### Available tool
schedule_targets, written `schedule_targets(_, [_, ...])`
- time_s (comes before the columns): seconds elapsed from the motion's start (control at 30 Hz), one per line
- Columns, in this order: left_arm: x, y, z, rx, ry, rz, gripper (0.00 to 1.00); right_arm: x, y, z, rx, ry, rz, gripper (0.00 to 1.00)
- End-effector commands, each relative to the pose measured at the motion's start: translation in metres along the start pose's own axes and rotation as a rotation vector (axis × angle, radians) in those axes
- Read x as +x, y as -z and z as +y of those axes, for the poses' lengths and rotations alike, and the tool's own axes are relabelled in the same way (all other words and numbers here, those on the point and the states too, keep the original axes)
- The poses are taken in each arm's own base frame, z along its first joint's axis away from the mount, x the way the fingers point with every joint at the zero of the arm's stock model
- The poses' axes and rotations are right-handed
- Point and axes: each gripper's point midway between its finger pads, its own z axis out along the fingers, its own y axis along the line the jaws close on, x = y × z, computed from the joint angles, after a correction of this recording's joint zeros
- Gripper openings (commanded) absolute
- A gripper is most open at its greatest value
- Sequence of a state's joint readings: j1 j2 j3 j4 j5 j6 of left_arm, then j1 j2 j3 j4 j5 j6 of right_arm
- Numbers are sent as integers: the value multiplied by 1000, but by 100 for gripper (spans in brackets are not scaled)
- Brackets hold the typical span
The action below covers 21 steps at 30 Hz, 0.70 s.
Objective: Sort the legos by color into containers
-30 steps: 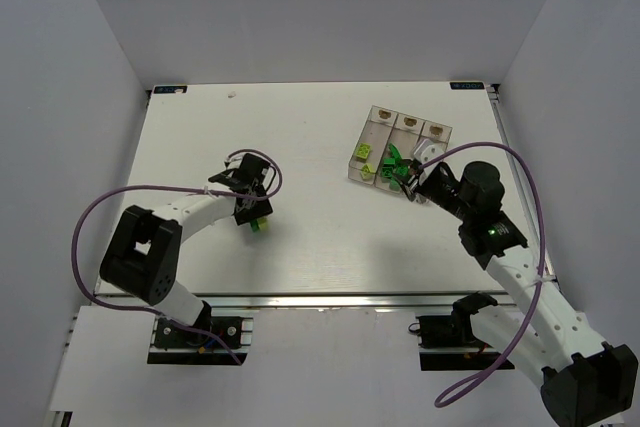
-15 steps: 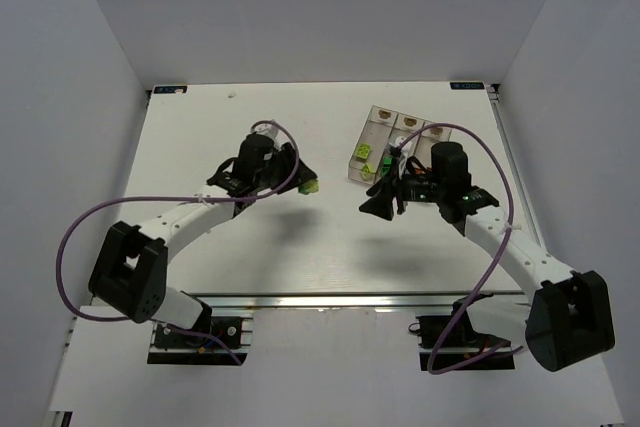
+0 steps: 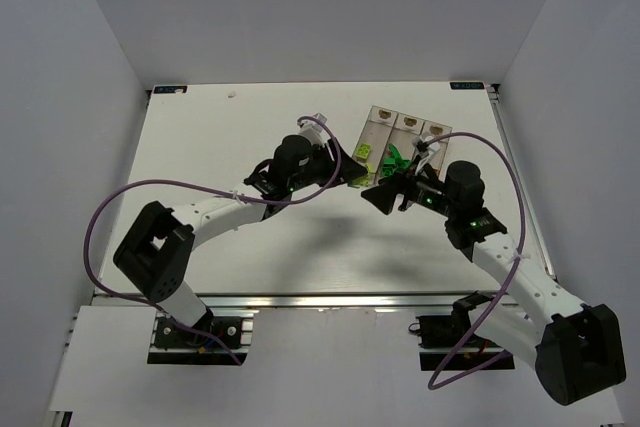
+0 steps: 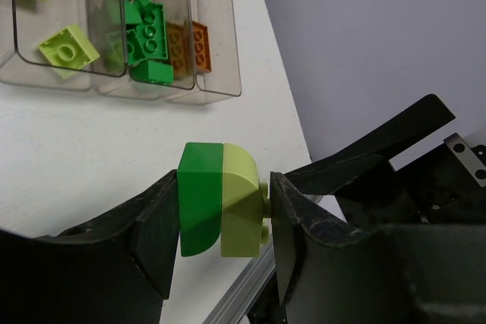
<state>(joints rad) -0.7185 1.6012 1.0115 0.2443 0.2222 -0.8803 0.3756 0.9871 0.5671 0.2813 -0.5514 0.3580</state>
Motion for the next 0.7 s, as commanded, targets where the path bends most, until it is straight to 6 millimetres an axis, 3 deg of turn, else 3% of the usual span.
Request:
schedule_targets(0.0, [-23,3,-34,96,-8,-72,13,-29,-1,-6,61,41,-124,80])
schedule_targets(0.67, [-18,6,-43,139,13,-69,13,-19,-17,-6,51,-38,-80,76])
